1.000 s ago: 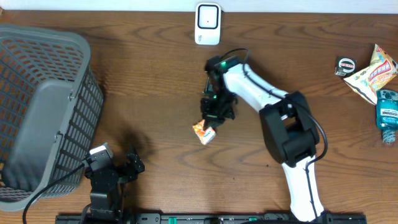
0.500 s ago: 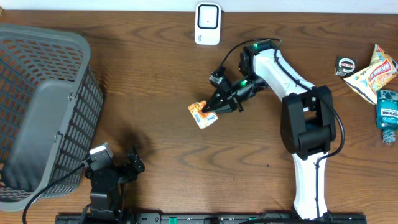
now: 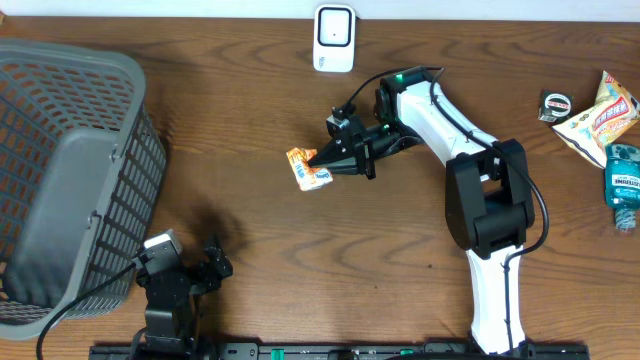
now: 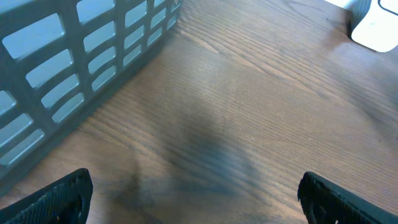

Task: Scan the item barcode

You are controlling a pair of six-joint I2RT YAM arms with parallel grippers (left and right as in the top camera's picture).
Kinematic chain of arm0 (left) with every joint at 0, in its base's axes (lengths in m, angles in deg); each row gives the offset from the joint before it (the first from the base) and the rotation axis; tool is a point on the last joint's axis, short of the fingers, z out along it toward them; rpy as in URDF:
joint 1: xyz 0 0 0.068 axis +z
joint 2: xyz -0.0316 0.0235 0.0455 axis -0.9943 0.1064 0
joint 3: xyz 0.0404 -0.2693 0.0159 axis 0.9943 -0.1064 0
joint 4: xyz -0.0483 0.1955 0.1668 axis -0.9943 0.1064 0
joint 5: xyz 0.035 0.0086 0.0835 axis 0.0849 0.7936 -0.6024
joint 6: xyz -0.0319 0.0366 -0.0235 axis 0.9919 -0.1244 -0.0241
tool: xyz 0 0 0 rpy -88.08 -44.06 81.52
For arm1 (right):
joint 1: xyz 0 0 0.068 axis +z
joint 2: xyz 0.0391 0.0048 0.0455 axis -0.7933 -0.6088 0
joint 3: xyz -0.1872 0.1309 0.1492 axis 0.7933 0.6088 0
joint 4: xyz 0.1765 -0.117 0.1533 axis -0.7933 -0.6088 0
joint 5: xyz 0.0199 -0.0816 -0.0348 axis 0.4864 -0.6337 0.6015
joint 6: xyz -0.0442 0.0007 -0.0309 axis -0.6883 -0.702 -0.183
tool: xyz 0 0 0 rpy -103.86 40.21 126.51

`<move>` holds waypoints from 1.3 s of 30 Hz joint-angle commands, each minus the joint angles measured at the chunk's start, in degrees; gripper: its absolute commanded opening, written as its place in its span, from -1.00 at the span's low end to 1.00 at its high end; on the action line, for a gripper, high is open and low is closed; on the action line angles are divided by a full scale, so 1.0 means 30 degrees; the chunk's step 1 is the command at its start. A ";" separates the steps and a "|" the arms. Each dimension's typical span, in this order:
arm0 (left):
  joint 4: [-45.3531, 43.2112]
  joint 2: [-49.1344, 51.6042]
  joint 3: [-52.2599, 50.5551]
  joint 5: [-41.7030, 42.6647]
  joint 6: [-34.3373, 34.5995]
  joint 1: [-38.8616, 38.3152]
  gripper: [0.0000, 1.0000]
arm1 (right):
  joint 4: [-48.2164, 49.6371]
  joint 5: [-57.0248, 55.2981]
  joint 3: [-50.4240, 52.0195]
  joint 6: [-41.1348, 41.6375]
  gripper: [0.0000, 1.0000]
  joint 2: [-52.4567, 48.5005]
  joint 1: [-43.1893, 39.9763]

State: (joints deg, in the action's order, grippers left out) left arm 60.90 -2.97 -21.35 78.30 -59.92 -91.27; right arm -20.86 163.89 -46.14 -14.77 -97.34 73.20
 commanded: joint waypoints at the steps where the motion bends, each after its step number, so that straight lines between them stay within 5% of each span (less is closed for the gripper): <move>1: 0.0146 -0.0087 -0.0204 -0.0189 0.0175 0.0022 0.95 | 0.0007 0.0787 -0.0211 -0.0313 -0.98 -0.0015 0.0066; 20: 0.0146 -0.0087 -0.0204 -0.0197 0.0175 0.0022 0.96 | 0.0000 -0.5938 0.2004 -0.3876 -0.98 0.2674 -0.0058; 32: 0.0146 -0.0087 -0.0204 -0.0189 0.0175 0.0029 0.96 | 0.0007 -0.1282 0.9690 -0.5974 -0.98 0.5901 -0.0015; 39: 0.0146 -0.0087 -0.0204 -0.0197 0.0175 0.0022 0.96 | 0.0015 -0.0481 1.0280 -0.8823 -0.98 0.5938 -0.0554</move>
State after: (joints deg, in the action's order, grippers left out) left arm 60.90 -2.97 -21.35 78.30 -59.92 -91.27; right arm -20.86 157.55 -15.14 -34.61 -79.70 72.61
